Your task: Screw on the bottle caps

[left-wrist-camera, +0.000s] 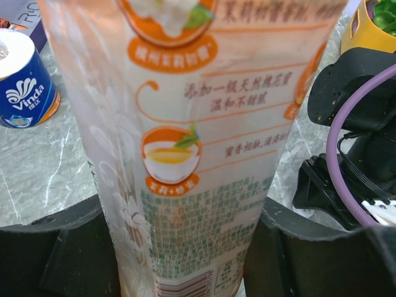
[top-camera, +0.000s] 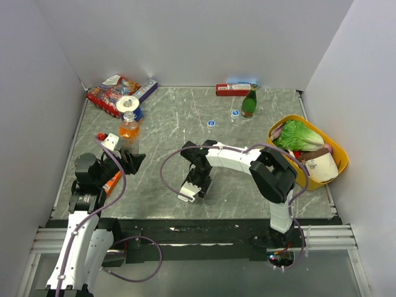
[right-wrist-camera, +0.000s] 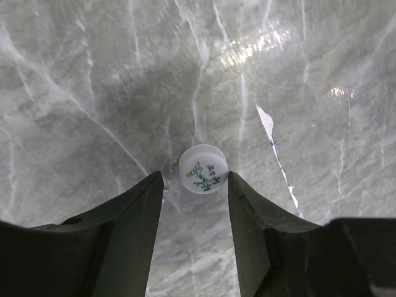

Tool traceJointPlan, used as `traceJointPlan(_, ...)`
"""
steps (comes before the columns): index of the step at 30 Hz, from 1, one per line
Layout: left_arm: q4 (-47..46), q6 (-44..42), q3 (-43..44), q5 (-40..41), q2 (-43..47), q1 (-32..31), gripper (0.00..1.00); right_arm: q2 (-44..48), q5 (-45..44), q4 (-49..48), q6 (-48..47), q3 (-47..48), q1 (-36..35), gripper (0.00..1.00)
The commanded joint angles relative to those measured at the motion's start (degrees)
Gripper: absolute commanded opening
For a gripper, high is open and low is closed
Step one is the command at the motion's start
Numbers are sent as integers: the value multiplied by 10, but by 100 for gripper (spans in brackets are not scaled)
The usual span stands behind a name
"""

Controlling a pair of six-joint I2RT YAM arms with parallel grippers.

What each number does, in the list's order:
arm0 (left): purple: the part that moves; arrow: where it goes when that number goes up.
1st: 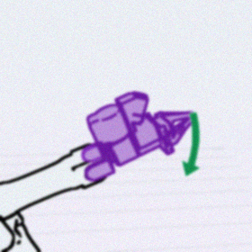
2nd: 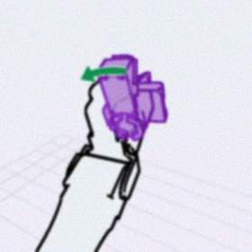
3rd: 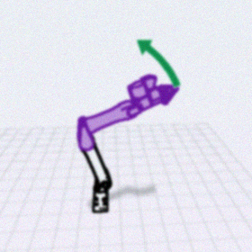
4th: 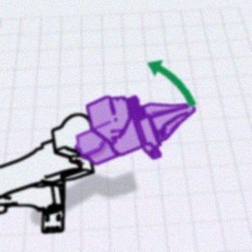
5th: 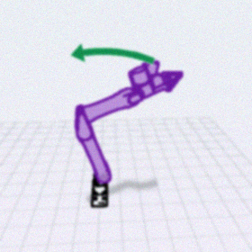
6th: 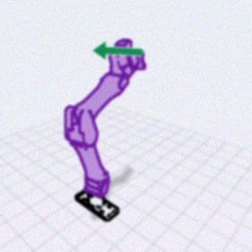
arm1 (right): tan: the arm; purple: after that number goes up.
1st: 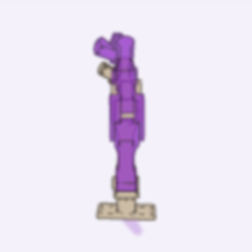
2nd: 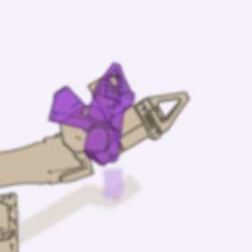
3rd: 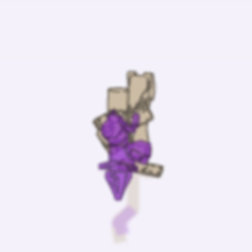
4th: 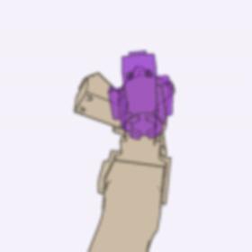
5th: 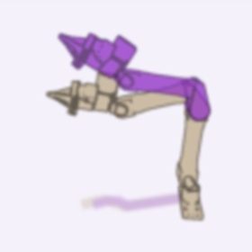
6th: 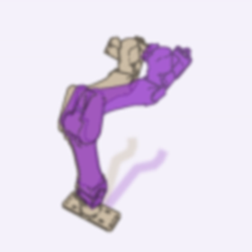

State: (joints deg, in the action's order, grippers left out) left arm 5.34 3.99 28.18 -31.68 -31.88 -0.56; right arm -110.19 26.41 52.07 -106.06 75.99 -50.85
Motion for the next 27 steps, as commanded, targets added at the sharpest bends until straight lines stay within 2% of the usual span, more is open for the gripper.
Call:
traceJointPlan(1, -27, 10, -3, -11, -2, 3, 1, -8, 20, 23, -4, 24, -6, 53)
traceJointPlan(15, -32, 10, -7, -12, -6, 3, 1, -33, 22, 25, 20, 51, -11, 48)
traceJointPlan(23, -38, 8, -10, -18, -11, 3, 1, -32, 21, 26, 36, 50, -13, 39)
traceJointPlan(27, -38, -12, -11, -65, -13, 3, 1, 10, 18, 33, 66, 60, -7, 33)
